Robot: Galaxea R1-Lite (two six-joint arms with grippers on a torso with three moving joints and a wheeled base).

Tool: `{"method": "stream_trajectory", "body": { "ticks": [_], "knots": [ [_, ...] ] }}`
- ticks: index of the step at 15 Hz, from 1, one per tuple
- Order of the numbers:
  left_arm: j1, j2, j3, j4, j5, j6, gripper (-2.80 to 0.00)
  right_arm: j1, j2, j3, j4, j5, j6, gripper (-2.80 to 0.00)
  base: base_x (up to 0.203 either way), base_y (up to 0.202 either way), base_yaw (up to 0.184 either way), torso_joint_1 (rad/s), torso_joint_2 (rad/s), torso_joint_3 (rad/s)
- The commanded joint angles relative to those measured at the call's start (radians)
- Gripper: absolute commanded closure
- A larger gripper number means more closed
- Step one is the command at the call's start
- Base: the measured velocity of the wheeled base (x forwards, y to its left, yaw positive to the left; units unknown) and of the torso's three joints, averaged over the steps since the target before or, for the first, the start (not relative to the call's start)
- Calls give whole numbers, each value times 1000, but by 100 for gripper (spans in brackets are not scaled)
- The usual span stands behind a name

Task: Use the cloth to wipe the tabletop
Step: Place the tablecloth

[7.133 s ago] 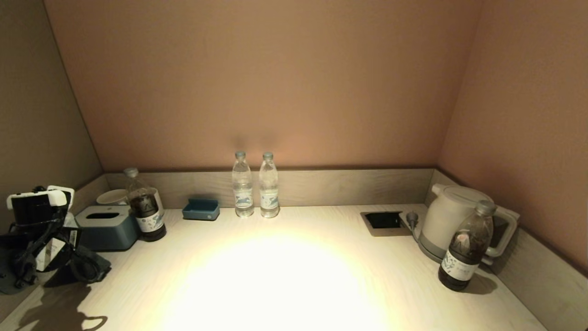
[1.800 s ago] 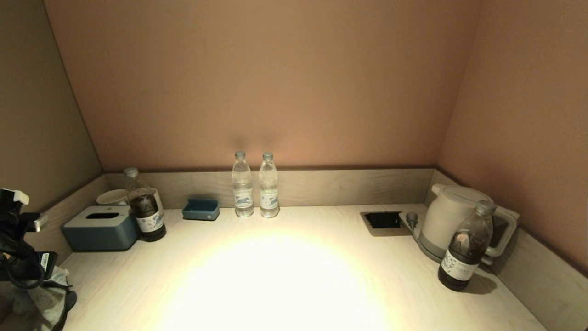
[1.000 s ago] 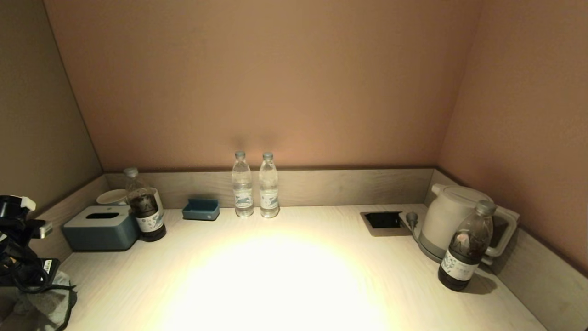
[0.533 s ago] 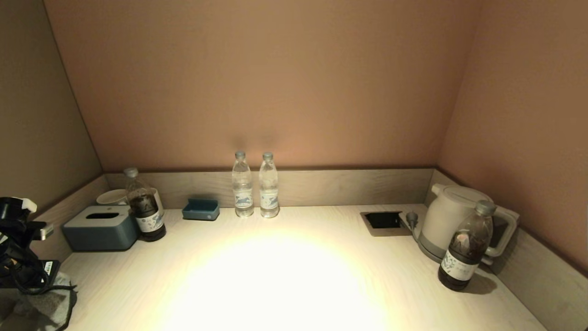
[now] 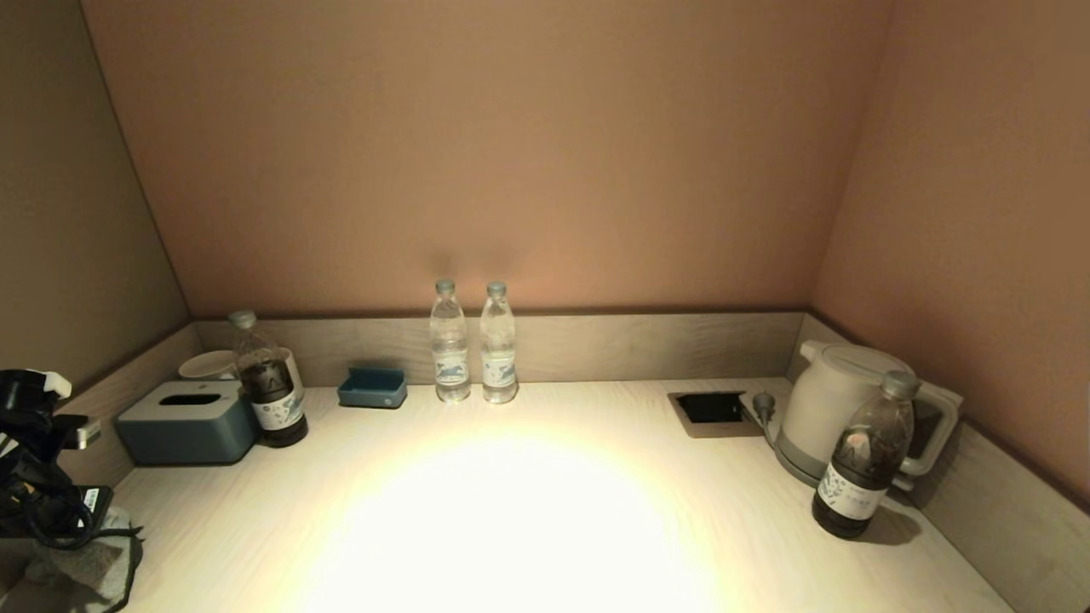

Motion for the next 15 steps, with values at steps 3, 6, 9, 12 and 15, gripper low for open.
{"method": "stream_trajectory", "body": {
  "ticks": [3,6,9,12,15],
  "knots": [
    [0,-1,0,0,2,1,0,1,1,0,0,-1,0,0,0,0,0,0,0,0],
    [1,2,-1,0,3,1,0,1,1,0,0,-1,0,0,0,0,0,0,0,0],
    [0,5,-4,-1,5,0,-280,1,1,0,0,-1,0,0,0,0,0,0,0,0],
    [0,1,-12,-1,3,-7,-280,1,1,0,0,-1,0,0,0,0,0,0,0,0],
    [0,-25,-12,-2,-4,-9,-280,0,1,0,0,-1,0,0,0,0,0,0,0,0]
  ]
}}
